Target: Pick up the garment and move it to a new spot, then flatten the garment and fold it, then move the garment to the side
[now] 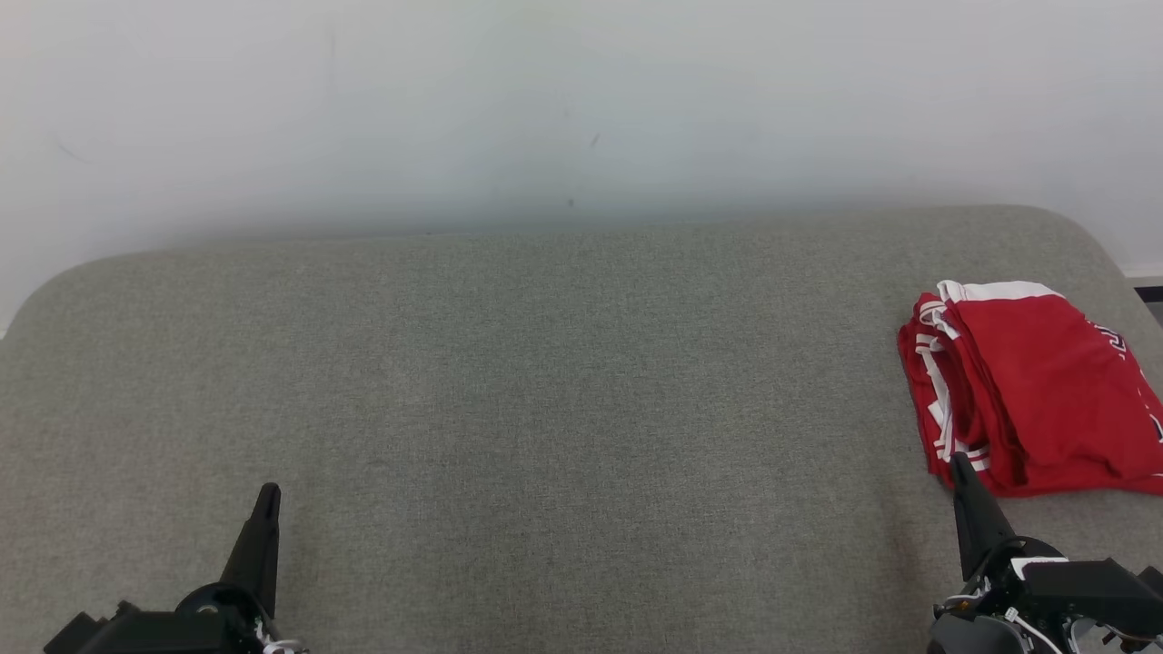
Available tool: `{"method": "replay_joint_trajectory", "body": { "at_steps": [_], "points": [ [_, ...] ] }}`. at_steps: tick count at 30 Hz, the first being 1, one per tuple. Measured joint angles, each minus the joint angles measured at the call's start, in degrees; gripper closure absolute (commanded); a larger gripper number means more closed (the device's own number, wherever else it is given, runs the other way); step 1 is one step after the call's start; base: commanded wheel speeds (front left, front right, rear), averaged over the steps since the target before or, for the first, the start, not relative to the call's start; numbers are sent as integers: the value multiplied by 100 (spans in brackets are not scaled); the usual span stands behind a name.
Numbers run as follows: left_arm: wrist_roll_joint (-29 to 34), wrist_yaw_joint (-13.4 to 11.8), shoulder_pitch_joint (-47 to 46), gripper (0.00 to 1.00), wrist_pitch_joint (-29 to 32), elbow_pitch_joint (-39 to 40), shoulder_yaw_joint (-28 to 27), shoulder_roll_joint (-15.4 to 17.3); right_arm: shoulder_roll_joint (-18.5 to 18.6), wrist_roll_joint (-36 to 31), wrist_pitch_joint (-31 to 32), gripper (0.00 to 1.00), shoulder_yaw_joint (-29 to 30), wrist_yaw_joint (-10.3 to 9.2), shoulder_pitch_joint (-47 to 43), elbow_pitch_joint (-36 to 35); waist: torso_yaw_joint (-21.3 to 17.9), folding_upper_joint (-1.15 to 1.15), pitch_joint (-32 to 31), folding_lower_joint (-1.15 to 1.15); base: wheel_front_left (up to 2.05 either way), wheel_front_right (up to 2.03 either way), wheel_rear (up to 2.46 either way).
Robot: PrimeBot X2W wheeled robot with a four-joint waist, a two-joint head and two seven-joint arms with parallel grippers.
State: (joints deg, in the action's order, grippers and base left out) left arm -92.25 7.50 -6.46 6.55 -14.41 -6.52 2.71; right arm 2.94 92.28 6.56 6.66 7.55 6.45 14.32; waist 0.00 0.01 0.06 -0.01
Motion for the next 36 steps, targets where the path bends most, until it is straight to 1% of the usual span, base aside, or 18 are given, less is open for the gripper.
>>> {"method": "replay_joint_trajectory", "body": {
  "at_steps": [36],
  "points": [
    [0,0,-1,100,0,1,0,0,0,0,0,100,0,0,1,0,0,0,0,0,0,0,0]
  ]
}}
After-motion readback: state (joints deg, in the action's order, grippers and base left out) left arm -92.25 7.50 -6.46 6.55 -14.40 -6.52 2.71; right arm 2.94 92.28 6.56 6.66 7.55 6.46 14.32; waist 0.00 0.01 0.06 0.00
